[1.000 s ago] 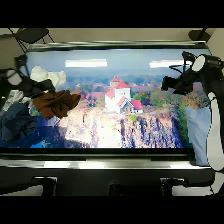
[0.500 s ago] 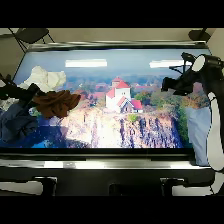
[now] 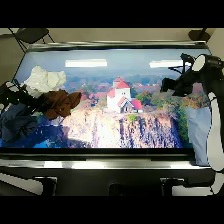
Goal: Fold the shirts.
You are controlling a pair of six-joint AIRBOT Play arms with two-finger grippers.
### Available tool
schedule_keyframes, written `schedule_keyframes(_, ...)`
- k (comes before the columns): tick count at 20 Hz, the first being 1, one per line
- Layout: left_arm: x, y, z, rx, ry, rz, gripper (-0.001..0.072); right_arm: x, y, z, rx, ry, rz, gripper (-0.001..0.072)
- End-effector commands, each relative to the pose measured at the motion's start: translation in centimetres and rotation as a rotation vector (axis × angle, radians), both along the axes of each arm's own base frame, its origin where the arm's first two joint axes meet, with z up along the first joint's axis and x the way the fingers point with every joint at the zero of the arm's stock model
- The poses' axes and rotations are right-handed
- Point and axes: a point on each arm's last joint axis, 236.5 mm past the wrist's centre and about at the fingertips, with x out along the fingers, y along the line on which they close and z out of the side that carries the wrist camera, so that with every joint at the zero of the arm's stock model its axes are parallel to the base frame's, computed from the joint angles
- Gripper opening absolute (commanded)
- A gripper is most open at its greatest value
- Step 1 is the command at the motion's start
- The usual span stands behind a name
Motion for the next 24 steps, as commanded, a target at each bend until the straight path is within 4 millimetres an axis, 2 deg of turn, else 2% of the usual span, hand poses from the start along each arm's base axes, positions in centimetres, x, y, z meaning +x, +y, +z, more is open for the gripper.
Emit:
schedule_keyframes(1,1.3,-1.0,3.2,-0.016,-0.098,-0.11,0.0031,-0.5,0.1,1.5,0.002,-0.022,0.007,0.067)
schedule_keyframes(2,2.5,-1.2,6.2,-0.003,-0.184,-0.139,0.003,-0.7,0.0,2.5,-0.006,-0.046,0.006,0.067)
schedule_keyframes(4,4.6,-2.7,14.4,0.018,-0.41,-0.204,0.0031,-1.2,-0.3,5.0,-0.023,-0.1,0.003,0.067)
schedule_keyframes(6,4.7,-6.5,23.8,0.029,-0.667,-0.284,0.003,-2.1,-0.6,7.9,-0.041,-0.163,0.0,0.067)
schedule_keyframes(7,3.6,-9.3,28.3,0.023,-0.783,-0.332,0.0031,-2.8,-0.5,9.4,-0.043,-0.19,0.0,0.067)
schedule_keyframes(9,-0.3,-15.7,34.7,-0.004,-0.937,-0.458,0.003,-4.4,-0.4,12.4,-0.047,-0.246,0.001,0.067)
schedule_keyframes(11,-5.3,-22.5,38.6,-0.06,-1.034,-0.614,0.003,-6.5,-0.3,15.0,-0.056,-0.292,0.013,0.067)
schedule_keyframes(12,-7.6,-25.5,39.7,-0.098,-1.062,-0.69,0.003,-7.7,-0.2,16.2,-0.064,-0.307,0.028,0.067)
schedule_keyframes(14,-11.9,-30.9,40.3,-0.18,-1.08,-0.838,0.003,-10.3,-0.1,17.7,-0.074,-0.309,0.047,0.067)
schedule_keyframes(16,-13.9,-34.2,38.7,-0.184,-1.048,-0.951,0.003,-13.2,0.1,18.4,-0.077,-0.281,0.059,0.067)
schedule_keyframes(18,-13.6,-35.3,35.8,-0.104,-0.997,-1.02,0.003,-15.7,0.2,18.6,-0.079,-0.239,0.065,0.067)
schedule_keyframes(20,-12.7,-35.9,33.5,-0.086,-0.935,-1.042,0.003,-17.2,0.3,18.6,-0.076,-0.209,0.067,0.067)
schedule_keyframes(22,-11.9,-36.8,30.8,-0.089,-0.864,-1.062,0.003,-17.6,0.4,18.6,-0.069,-0.2,0.061,0.067)
schedule_keyframes(24,-11.4,-38.2,26.8,-0.098,-0.755,-1.102,0.003,-17.0,0.3,18.7,-0.069,-0.218,0.058,0.0669)
